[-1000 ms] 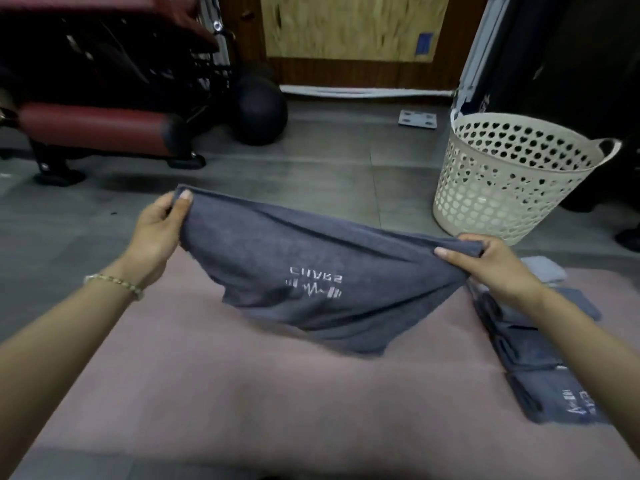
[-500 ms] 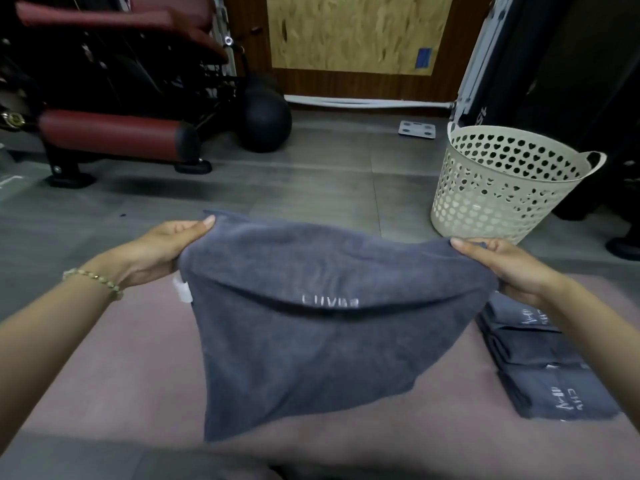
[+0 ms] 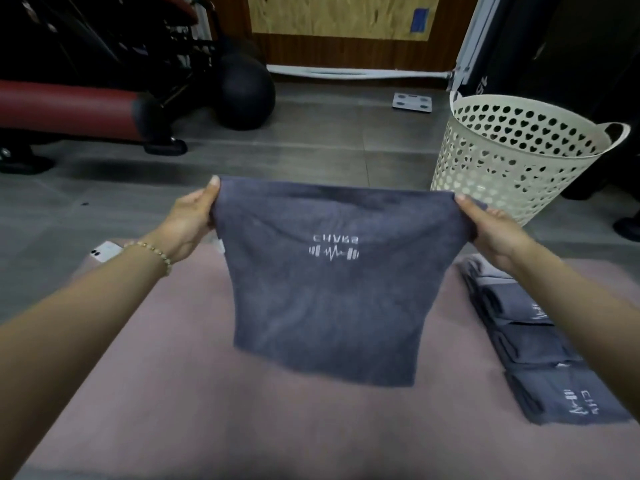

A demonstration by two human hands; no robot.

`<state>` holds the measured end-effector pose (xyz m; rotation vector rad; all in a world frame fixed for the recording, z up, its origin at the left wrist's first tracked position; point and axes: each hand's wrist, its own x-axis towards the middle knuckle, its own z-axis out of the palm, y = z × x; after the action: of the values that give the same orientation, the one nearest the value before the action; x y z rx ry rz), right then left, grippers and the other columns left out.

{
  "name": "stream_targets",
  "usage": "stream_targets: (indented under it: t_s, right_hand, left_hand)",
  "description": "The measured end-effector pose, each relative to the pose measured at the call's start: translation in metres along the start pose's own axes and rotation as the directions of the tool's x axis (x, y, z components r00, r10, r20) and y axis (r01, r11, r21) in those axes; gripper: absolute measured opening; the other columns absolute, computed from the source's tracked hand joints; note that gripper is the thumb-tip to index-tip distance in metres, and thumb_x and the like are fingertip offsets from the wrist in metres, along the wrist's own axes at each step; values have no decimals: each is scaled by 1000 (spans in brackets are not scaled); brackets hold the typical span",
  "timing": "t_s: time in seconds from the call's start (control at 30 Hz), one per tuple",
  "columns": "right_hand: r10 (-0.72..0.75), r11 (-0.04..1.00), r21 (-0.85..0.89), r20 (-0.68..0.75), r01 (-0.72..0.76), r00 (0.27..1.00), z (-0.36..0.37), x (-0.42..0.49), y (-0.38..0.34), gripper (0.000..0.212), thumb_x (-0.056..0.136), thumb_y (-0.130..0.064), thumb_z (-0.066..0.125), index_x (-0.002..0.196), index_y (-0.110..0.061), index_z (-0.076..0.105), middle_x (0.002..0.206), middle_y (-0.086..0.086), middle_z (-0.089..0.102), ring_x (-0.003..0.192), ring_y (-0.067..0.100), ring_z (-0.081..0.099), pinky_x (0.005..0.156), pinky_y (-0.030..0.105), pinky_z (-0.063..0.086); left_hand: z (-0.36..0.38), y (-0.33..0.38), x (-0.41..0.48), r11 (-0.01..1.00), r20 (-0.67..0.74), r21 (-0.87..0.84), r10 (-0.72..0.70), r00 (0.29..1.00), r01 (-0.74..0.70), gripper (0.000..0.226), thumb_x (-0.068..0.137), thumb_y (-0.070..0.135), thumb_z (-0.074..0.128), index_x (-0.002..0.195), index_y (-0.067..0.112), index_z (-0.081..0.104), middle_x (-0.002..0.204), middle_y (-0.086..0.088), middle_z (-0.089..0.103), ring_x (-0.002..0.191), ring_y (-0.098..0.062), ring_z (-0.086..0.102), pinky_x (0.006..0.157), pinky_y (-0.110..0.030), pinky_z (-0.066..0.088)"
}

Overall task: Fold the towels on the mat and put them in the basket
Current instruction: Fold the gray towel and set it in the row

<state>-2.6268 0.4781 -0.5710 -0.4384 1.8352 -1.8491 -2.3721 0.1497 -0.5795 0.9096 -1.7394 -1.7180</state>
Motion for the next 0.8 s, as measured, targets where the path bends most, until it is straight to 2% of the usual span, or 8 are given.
stream_targets:
  t_s: [0.13, 0.27, 0.37, 0.47, 0.57, 0.67, 0.73, 0.8]
  right_hand:
    - [-102, 991, 81, -17, 103, 995, 6, 9, -13, 36, 68, -46, 66, 89, -17, 65, 76, -9, 73, 75, 2, 68, 70, 20, 53]
    - [-92, 992, 89, -36, 94, 995, 3, 0, 12, 26, 90, -38, 57, 86, -13, 64, 77, -5, 74, 77, 4, 70, 70, 17, 54]
    - [4, 1000, -7, -29, -4, 1000, -3, -18, 58, 71, 54, -68, 76, 89, -6, 69, 87, 4, 75, 85, 13, 71, 80, 22, 55]
    - [176, 983, -50, 13, -175, 984, -12, -43, 118, 90, 32, -72, 81, 90, -5, 70, 89, 6, 75, 81, 14, 71, 72, 21, 56]
    - [416, 909, -88, 131, -407, 900, -22, -70, 162, 63, 52, -55, 82, 91, -7, 74, 101, 15, 72, 80, 17, 71, 65, 23, 56]
    - [646, 763, -213, 226, -611, 729, -30, -83, 190, 51, 78, -41, 62, 112, -5, 67, 111, 8, 71, 94, 16, 69, 74, 23, 54]
    - [720, 694, -277, 235, -665, 653, -31, -84, 203, 52, 77, -41, 60, 114, -6, 66, 112, 7, 70, 97, 16, 68, 76, 25, 54]
    - [729, 682, -308, 226, -663, 646, -27, -77, 212, 61, 66, -48, 67, 111, -8, 67, 111, 6, 71, 100, 18, 68, 77, 25, 53]
  left_hand:
    - [13, 18, 18, 986, -68, -75, 147, 987, -152, 36, 96, 45, 44, 87, 17, 65, 85, -4, 66, 76, -18, 58, 62, -28, 45]
    - [9, 3, 10, 990, -95, -52, 128, 987, -133, 38, 96, 46, 42, 88, 18, 66, 77, 6, 73, 76, -12, 66, 69, -28, 52]
    - [1, -40, -11, 999, -140, 2, 32, 990, -32, 37, 97, 43, 41, 85, 17, 64, 68, 8, 71, 69, -10, 65, 69, -25, 55]
    - [-13, -102, -41, 994, -107, 64, -81, 991, 88, 37, 97, 40, 43, 93, 11, 67, 96, -14, 68, 88, -23, 63, 85, -35, 52]
    - [-25, -156, -78, 970, -70, 124, -202, 977, 210, 33, 98, 33, 44, 100, 9, 66, 102, -16, 67, 84, -18, 65, 76, -24, 53]
    - [-35, -193, -102, 930, -1, 150, -339, 941, 335, 34, 97, 33, 46, 94, 10, 69, 94, -9, 71, 80, -12, 69, 72, -19, 54]
    - [-38, -212, -106, 898, 16, 167, -416, 909, 408, 36, 95, 35, 49, 94, 8, 71, 89, -5, 74, 84, -18, 68, 72, -22, 54]
    - [-37, -225, -99, 875, -2, 190, -453, 891, 445, 34, 94, 34, 51, 89, 8, 72, 81, -3, 74, 80, -20, 66, 65, -19, 56]
